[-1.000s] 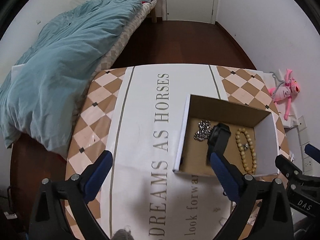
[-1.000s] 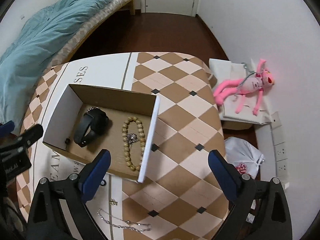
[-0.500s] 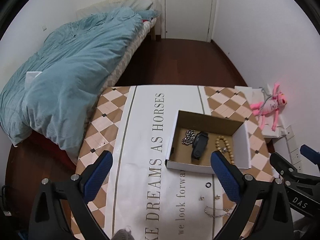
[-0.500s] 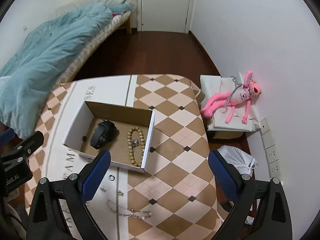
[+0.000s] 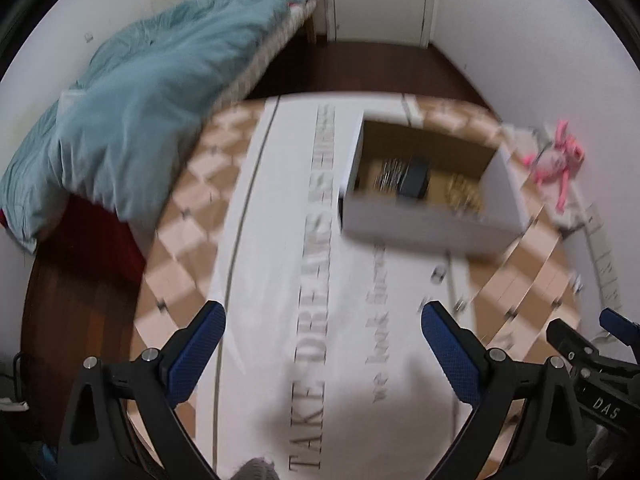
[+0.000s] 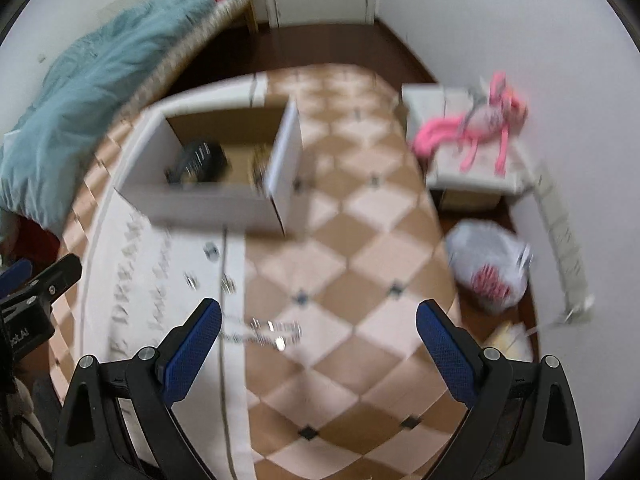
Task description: Organize jewelry
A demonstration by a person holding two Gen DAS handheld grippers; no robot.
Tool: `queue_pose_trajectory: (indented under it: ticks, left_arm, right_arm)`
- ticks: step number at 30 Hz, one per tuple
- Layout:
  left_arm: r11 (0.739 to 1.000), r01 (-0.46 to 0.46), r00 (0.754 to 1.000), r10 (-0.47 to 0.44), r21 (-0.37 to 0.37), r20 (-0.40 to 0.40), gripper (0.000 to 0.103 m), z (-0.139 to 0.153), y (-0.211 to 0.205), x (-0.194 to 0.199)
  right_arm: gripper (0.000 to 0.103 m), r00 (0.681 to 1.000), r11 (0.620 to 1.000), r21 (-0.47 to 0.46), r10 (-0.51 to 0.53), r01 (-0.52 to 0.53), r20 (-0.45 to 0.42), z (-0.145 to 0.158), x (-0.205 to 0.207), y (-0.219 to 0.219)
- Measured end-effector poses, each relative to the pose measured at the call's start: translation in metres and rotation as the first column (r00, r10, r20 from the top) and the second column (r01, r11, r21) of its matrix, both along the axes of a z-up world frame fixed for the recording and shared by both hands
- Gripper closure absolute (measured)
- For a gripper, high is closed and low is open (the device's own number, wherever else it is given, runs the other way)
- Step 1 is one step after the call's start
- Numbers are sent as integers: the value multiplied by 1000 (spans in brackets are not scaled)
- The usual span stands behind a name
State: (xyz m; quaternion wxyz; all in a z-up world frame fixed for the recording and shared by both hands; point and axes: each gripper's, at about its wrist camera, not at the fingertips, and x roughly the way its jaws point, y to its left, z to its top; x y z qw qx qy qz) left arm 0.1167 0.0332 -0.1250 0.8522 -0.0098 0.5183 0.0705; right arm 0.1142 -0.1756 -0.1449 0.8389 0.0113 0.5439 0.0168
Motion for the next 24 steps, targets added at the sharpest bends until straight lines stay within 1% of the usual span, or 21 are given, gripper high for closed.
queue_pose_trajectory:
  ticks: [1, 4, 5, 6, 7, 8, 9, 10, 11, 12, 13, 15, 18, 20, 24]
  left_arm:
    - [1000, -2, 1000, 2, 2, -16, 3, -9, -1, -2]
    - [1000, -11, 998, 12, 15, -59, 3, -30, -1, -8]
    - [1000, -13, 998, 14, 18, -67, 3, -35, 0, -9]
    - [1000, -16, 997, 18, 25, -76, 3, -40, 1, -10]
    - [999, -17, 997, 20, 31, -81, 3, -43, 2, -11]
    - [999, -18, 996, 21, 34, -84, 3, -45, 2, -11]
    - [999, -19, 996, 23, 36, -90, 3, -48, 3, -12]
    - [999, -19, 995, 23, 37, -93, 3, -50, 3, -12]
    - [999, -20, 995, 23, 39, -97, 3, -52, 3, -12]
    - [999, -20, 995, 24, 38, -101, 3, -54, 3, -12]
    - [999, -20, 994, 24, 37, -104, 3, -56, 3, -11]
    - [999, -21, 993, 25, 36, -112, 3, -59, 3, -11]
    - [999, -20, 992, 24, 30, -120, 3, -62, 4, -8]
    - [1000, -15, 993, 18, 27, -116, 3, -61, 3, -5]
    - [1000, 0, 994, 1, 14, -109, 3, -59, -2, -1]
  right_arm:
    - [4, 1000, 1000, 20, -10, 11, -27, -15, -2, -3]
    - [6, 997, 998, 55, -39, 42, -66, -45, -7, -6]
    - [12, 996, 997, 60, -48, 52, -75, -54, -8, -7]
    - [23, 995, 996, 69, -54, 60, -88, -62, -8, -7]
    - [29, 993, 995, 76, -58, 66, -98, -69, -7, -6]
    - [32, 993, 995, 71, -63, 71, -103, -74, -8, -4]
    - [33, 996, 997, 46, -57, 60, -64, -73, -10, 1]
    - [34, 997, 998, 24, -49, 51, -51, -74, -12, 7]
    - [35, 998, 999, 26, -41, 42, -46, -75, -12, 11]
    - [45, 999, 1000, 5, -27, 27, -35, -75, -14, 17]
    - [53, 1000, 1000, 12, -10, 10, -11, -74, -16, 23]
    - [97, 1000, 999, 30, 27, -27, 4, -71, -18, 32]
    - [97, 999, 998, 25, 50, -50, 11, -69, -19, 40]
    - [98, 999, 997, 71, 36, -36, 7, -69, -18, 31]
    - [98, 999, 993, 114, -11, 7, 34, -58, -19, 5]
